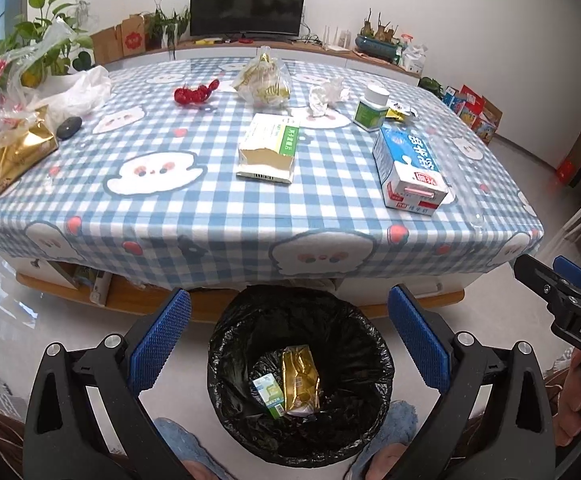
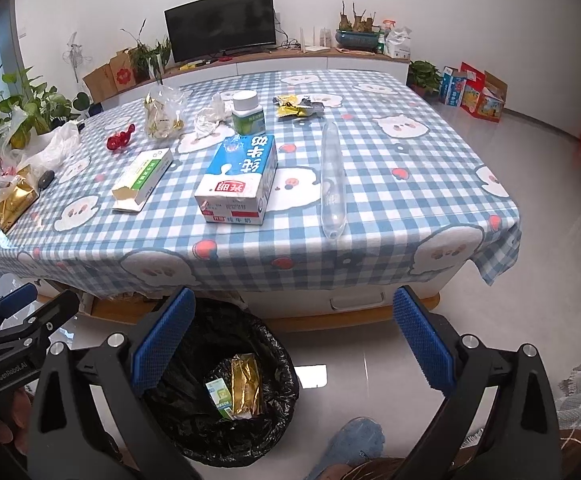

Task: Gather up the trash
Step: 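Raise both tools back toward the table, then grasp the white-and-green medicine box with the left tool while the right tool grasps the clear plastic tube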

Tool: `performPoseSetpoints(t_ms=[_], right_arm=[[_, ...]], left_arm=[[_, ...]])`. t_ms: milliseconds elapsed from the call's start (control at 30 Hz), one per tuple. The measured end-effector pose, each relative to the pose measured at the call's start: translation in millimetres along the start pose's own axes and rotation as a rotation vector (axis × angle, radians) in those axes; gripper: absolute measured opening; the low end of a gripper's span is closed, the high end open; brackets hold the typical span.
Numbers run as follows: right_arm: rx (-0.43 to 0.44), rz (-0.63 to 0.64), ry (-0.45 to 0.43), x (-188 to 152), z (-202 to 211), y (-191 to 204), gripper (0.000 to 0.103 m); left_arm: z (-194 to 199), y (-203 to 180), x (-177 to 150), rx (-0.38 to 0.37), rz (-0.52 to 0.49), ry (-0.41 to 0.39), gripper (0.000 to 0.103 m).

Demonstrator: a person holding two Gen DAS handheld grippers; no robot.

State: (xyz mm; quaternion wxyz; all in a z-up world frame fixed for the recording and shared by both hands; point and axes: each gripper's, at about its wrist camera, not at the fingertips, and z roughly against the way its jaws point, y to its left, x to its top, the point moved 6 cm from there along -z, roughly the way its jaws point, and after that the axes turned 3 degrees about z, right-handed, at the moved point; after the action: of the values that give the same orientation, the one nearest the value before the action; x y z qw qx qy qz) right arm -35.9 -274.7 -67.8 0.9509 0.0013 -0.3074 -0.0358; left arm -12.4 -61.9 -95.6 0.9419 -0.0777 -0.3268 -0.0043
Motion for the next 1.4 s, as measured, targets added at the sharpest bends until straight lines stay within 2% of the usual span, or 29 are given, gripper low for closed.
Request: performPoseSetpoints(t_ms=[400,600,1100,1400], right_arm=[[-0.017,0.000,-0.034,44,9,-12,0.095],[-0.036,0.013,-0.054,66,1,-24,0.095],[-0.067,0.031,0.026,103,-74,-40,0.095],[-0.067,-0.004,0.105,121,-124,-55,0.087]], left_arm=[[16,-2,33,-0.002,-0.003,-0.019,0.097],[11,-1,57,-0.003,0.004,-0.021,0.097],[-51,-1,111,0.011,-0.048,0.020,0.097],[-100,5,136,0.027,-0.052,0.078,0.097]])
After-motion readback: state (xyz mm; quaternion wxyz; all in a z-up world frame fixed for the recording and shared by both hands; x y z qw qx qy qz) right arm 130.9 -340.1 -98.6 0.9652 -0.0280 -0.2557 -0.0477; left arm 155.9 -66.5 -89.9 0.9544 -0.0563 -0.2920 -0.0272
